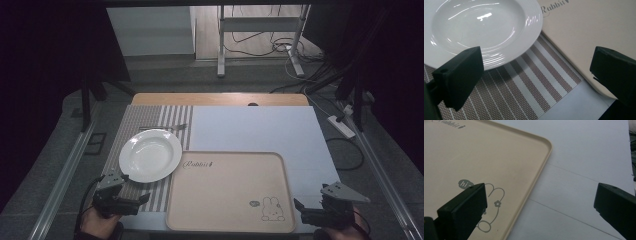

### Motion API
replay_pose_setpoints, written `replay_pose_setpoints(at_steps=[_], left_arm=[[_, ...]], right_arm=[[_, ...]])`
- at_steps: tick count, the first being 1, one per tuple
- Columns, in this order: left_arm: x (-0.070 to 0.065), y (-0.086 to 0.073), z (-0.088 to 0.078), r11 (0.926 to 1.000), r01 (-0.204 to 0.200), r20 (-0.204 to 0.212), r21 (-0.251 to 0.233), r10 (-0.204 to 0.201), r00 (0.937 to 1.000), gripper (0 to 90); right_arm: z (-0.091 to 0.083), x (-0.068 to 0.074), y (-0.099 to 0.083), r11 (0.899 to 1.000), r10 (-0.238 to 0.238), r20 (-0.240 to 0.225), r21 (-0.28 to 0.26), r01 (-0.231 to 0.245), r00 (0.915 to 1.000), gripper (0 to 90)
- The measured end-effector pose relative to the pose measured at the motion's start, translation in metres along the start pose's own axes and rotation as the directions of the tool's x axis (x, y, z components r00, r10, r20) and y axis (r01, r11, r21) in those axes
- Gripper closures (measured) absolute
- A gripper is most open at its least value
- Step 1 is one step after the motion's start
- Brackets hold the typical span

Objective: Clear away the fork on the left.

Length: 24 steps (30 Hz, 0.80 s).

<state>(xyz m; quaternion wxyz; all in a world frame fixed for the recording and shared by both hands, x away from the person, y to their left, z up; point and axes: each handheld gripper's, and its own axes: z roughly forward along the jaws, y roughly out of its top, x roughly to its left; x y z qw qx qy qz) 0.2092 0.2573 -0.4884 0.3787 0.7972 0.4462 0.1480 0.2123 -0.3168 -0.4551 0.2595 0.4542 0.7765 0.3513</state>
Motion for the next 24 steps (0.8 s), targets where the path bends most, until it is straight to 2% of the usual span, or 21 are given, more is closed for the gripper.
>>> replay_pose_setpoints(at_steps=[6,14,19,24], left_arm=[[0.0022,0.0007,0.0016,0.9996,0.020,0.008,0.019,-0.020,0.9998,2.4],[0.0010,0.0016,0.0028,0.9994,0.002,0.010,0.034,-0.002,1.0000,2.5],[0.0017,0.0018,0.0031,0.9993,0.010,0.012,0.037,-0.010,0.9999,2.5],[0.0031,0.0028,0.0047,0.9986,0.015,0.031,0.050,-0.017,0.9994,2.0]], right_arm=[[0.0010,0.0018,0.0004,1.000,-0.013,0.004,0.013,0.013,0.9999,0.0],[0.0015,0.0028,0.0004,0.999,-0.028,-0.002,0.017,0.028,0.9996,0.0],[0.0018,0.0032,0.0006,0.999,-0.029,0.004,0.022,0.029,0.9996,0.0],[0.0018,0.0029,0.0005,1.000,-0.022,0.007,0.020,0.022,0.9997,0.0]])
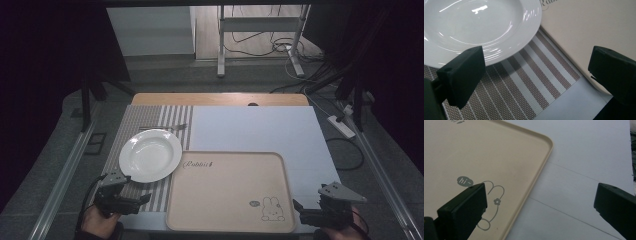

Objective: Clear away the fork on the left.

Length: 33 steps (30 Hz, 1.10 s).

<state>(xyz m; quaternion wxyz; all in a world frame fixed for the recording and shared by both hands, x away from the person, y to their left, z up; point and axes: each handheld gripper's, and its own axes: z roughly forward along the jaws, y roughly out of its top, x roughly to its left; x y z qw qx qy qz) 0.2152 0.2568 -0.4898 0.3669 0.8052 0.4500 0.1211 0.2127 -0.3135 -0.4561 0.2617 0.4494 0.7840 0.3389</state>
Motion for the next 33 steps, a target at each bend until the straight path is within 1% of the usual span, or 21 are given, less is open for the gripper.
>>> replay_pose_setpoints(at_steps=[6,8,13,15,19,21,24,26,27,29,33], left_arm=[[0.004,0.001,0.000,0.9997,0.026,0.020,0.003,-0.026,0.9995,0.0],[0.005,0.001,-0.001,0.9993,0.036,0.013,-0.012,-0.036,0.9993,0.0],[0.007,0.005,-0.001,0.9994,0.022,-0.006,-0.029,-0.022,0.9997,0.0],[0.009,0.006,0.002,0.9995,0.024,-0.004,-0.020,-0.024,0.9997,0.0],[0.012,0.006,0.005,0.9997,0.025,-0.012,0.004,-0.025,0.9996,0.3],[0.015,0.007,0.006,0.9994,0.035,-0.007,-0.004,-0.035,0.9994,0.5],[0.018,0.008,0.008,0.9992,0.039,-0.002,-0.012,-0.039,0.9992,0.5],[0.019,0.011,0.011,0.9988,0.047,0.012,-0.010,-0.047,0.9988,0.7],[0.020,0.013,0.013,0.9986,0.052,0.013,0.002,-0.052,0.9986,0.9],[0.021,0.018,0.017,0.9986,0.051,0.018,0.009,-0.051,0.9985,1.0],[0.020,0.025,0.025,0.9990,0.038,0.007,0.024,-0.038,0.9993,0.8]], right_arm=[[0.000,0.000,0.000,1.000,-0.006,0.001,0.008,0.006,1.0000,0.0],[0.000,0.000,0.000,1.000,-0.006,0.000,0.008,0.006,1.0000,0.0],[0.001,0.001,0.000,1.000,-0.008,0.004,0.009,0.008,1.0000,0.0],[0.001,0.001,0.000,1.000,-0.010,0.005,0.010,0.010,0.9999,0.0],[0.001,0.001,0.000,1.000,-0.015,0.007,0.010,0.015,0.9999,0.0],[0.001,0.001,0.000,1.000,-0.013,0.007,0.009,0.013,0.9999,0.0],[0.001,0.001,0.000,1.000,-0.014,0.008,0.008,0.014,0.9999,0.0],[0.001,0.001,0.000,1.000,-0.018,0.006,0.014,0.018,0.9998,0.0],[0.001,0.002,0.000,1.000,-0.018,0.005,0.014,0.018,0.9998,0.0],[0.001,0.002,0.000,1.000,-0.019,0.006,0.015,0.019,0.9998,0.0],[0.001,0.002,0.000,1.000,-0.020,0.008,0.013,0.020,0.9998,0.0]])
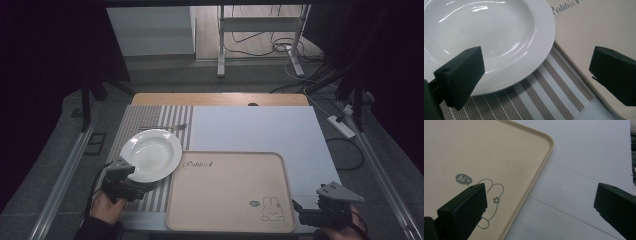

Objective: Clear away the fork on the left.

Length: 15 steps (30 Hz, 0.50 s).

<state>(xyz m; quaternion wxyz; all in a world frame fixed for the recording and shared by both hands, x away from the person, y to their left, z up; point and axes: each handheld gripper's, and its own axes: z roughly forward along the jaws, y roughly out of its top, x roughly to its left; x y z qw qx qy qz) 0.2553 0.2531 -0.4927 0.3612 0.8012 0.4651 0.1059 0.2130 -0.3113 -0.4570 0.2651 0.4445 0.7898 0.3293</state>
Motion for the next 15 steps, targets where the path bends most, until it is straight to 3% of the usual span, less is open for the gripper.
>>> replay_pose_setpoints(at_steps=[15], left_arm=[[0.019,0.020,0.024,0.9994,-0.009,0.009,0.033,0.008,0.9999,0.2]], right_arm=[[0.000,0.001,0.000,1.000,-0.010,0.000,0.009,0.010,1.0000,0.0]])
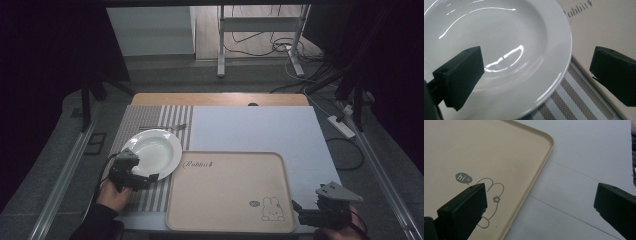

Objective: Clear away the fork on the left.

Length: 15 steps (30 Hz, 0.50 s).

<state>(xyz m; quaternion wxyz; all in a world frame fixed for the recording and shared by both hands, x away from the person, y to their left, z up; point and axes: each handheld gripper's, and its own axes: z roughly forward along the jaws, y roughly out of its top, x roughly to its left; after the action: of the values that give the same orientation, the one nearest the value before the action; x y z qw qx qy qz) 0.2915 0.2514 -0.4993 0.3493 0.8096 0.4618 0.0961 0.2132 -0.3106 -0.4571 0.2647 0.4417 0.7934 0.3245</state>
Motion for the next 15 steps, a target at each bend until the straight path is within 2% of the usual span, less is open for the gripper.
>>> replay_pose_setpoints(at_steps=[15], left_arm=[[0.023,0.022,0.021,0.9999,0.010,-0.019,0.012,-0.009,0.9998,0.0]], right_arm=[[0.001,0.000,0.000,1.000,-0.005,-0.003,0.007,0.005,1.0000,0.0]])
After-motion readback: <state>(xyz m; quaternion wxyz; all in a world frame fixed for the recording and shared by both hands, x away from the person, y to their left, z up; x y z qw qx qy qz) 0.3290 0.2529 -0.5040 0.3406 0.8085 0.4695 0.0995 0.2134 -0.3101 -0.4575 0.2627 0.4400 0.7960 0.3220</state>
